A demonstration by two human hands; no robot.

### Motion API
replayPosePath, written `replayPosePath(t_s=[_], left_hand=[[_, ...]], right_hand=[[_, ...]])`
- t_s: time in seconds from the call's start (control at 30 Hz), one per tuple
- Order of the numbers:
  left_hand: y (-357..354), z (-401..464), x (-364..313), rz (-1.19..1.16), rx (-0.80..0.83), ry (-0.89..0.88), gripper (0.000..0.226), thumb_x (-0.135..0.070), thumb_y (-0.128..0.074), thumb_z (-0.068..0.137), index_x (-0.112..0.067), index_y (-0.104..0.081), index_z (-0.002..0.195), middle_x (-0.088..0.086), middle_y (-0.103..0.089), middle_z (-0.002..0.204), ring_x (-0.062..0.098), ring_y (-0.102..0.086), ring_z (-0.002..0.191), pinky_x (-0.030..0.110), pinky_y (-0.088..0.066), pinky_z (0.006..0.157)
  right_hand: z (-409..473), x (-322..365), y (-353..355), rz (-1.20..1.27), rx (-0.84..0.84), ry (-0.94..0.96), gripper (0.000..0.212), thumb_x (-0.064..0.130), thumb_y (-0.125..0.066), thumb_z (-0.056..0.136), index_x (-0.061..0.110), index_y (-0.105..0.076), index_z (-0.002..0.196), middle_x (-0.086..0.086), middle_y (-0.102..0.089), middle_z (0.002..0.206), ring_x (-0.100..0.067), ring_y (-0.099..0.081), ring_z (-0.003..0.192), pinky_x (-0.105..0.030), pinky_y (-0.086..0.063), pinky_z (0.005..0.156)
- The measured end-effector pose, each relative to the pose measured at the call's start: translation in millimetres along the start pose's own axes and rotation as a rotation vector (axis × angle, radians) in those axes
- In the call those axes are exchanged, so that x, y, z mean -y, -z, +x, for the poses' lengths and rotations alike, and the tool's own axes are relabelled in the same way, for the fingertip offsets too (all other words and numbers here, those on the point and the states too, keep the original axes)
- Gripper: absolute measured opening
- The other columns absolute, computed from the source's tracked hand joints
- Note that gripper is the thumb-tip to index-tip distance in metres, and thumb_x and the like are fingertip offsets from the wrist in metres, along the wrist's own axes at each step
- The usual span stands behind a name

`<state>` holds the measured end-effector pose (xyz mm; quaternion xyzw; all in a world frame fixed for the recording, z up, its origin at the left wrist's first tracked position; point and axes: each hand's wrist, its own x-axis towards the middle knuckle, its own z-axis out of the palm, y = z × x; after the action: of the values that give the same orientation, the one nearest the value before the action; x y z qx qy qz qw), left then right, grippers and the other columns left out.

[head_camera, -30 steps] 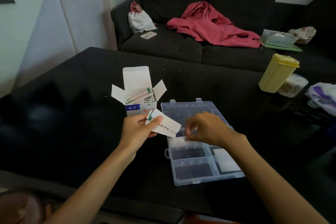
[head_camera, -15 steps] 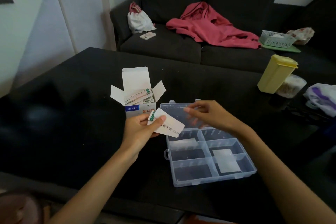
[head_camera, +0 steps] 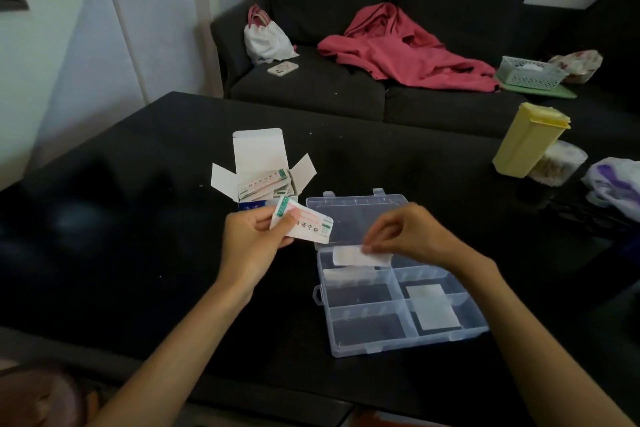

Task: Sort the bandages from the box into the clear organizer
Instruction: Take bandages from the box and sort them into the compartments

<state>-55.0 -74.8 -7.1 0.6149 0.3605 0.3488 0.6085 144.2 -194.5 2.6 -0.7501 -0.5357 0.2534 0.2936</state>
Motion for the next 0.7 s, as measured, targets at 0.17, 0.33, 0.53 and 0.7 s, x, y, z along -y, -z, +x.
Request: replayPosePath(t_s=[0.17, 0.33, 0.53, 0.7], left_hand=[[-0.3, -1.4, 2.7, 0.017, 0.005, 0.036, 0.016, -0.018, -0.068, 0.084, -0.018, -0.069, 0.1, 0.001, -0.072, 0.095, 0.012, -0.07, 0.086, 0.021, -0.057, 0.066], [-0.8, 0.8, 3.0, -0.004, 0.024, 0.056, 0.011, -0.017, -0.068, 0.083, -0.023, -0.068, 0.092, 0.001, -0.072, 0.097, 0.012, -0.07, 0.087, 0.021, -0.058, 0.065], [-1.4, 1.9, 2.8, -0.034, 0.028, 0.074, 0.012, -0.016, -0.068, 0.083, -0.026, -0.066, 0.089, -0.005, -0.07, 0.09, 0.009, -0.069, 0.083, 0.019, -0.057, 0.063], [-4.0, 0.7, 2.6, -0.047, 0.035, 0.105, 0.011, -0.015, -0.068, 0.084, -0.024, -0.068, 0.089, -0.005, -0.071, 0.089, 0.009, -0.069, 0.082, 0.018, -0.056, 0.062]], right_hand=[[16.1, -3.1, -26.7, -0.218, 0.042, 0.098, 0.006, 0.019, -0.074, 0.078, 0.021, -0.072, 0.082, 0.005, -0.072, 0.087, -0.004, -0.067, 0.077, -0.019, -0.056, 0.073], [16.5, -3.7, -31.8, -0.377, 0.041, 0.145, 0.006, 0.025, -0.074, 0.078, 0.022, -0.072, 0.083, 0.009, -0.07, 0.088, 0.001, -0.062, 0.075, -0.01, -0.048, 0.072], [12.5, -2.2, -26.4, -0.44, 0.015, 0.165, 0.004, 0.023, -0.07, 0.083, 0.023, -0.07, 0.086, 0.009, -0.069, 0.094, -0.002, -0.062, 0.082, -0.009, -0.045, 0.073], [13.5, -2.1, -31.8, -0.456, 0.055, 0.134, 0.006, 0.019, -0.068, 0.083, 0.024, -0.065, 0.085, 0.006, -0.068, 0.097, -0.005, -0.06, 0.085, -0.009, -0.043, 0.07]])
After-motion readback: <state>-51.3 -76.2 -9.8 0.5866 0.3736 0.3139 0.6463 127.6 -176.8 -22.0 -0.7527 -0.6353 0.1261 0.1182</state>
